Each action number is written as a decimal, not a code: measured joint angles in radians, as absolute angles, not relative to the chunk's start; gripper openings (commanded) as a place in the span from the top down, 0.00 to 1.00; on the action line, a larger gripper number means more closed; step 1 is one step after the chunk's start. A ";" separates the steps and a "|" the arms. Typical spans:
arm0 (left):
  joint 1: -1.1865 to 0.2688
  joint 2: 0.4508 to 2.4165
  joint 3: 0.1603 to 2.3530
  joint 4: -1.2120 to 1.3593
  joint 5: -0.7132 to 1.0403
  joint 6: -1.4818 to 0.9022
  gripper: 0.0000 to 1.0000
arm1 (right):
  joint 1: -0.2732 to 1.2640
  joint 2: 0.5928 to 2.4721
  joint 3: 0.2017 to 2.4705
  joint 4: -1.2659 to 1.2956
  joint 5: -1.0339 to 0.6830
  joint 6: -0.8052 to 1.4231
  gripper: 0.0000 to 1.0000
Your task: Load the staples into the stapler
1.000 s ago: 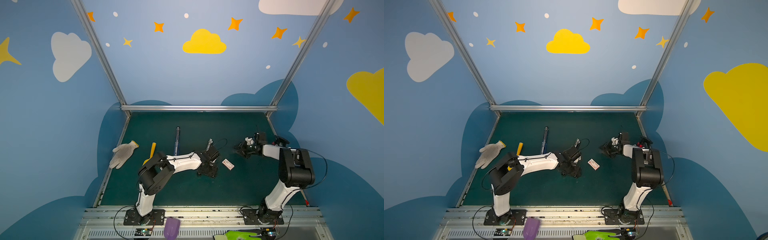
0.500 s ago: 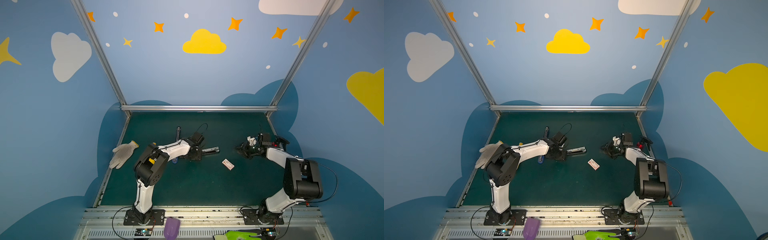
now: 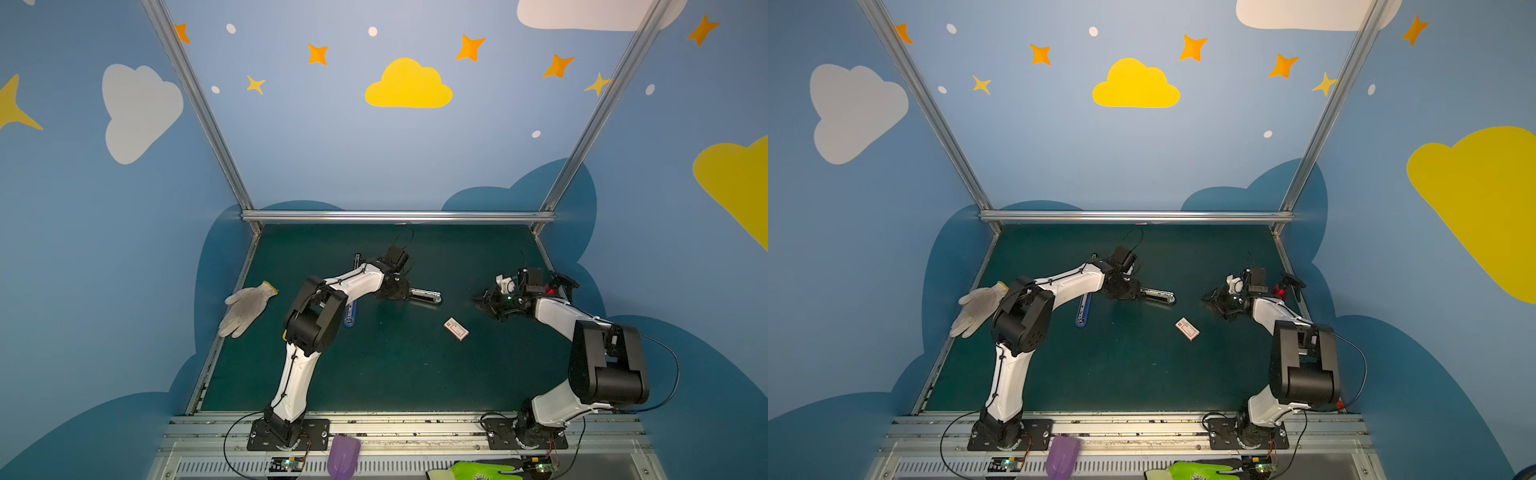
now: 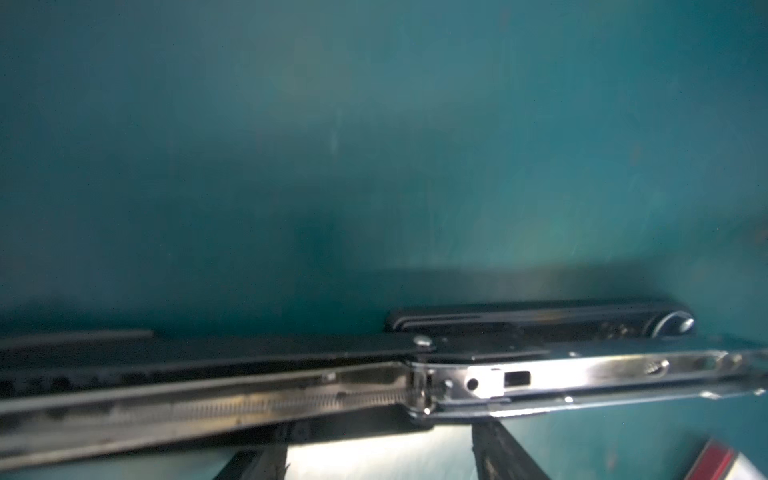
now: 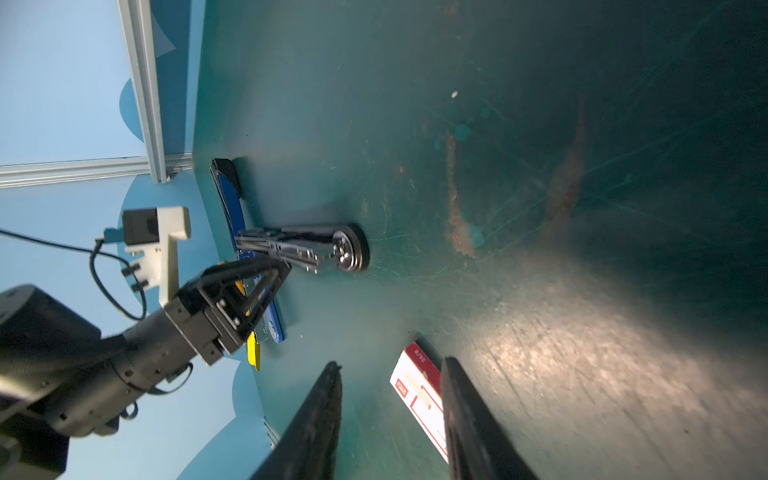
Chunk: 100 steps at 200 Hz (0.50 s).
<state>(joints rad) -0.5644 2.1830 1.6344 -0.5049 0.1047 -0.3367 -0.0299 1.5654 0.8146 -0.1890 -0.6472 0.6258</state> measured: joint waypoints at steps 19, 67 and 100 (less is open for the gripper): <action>-0.545 2.222 1.692 -0.501 0.124 -0.346 0.29 | -0.033 1.560 0.812 -0.193 -0.647 0.623 0.60; -0.519 2.229 1.703 -0.464 0.174 -0.434 0.24 | -0.040 1.554 0.789 -0.193 -0.648 0.622 0.60; -0.527 2.228 1.698 -0.406 0.191 -0.556 0.20 | -0.042 1.554 0.783 -0.191 -0.653 0.623 0.59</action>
<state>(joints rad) -0.5274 2.2284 1.6978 -0.4061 0.1905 -0.5560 -0.0418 1.5539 0.7826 -0.1909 -0.6529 0.6231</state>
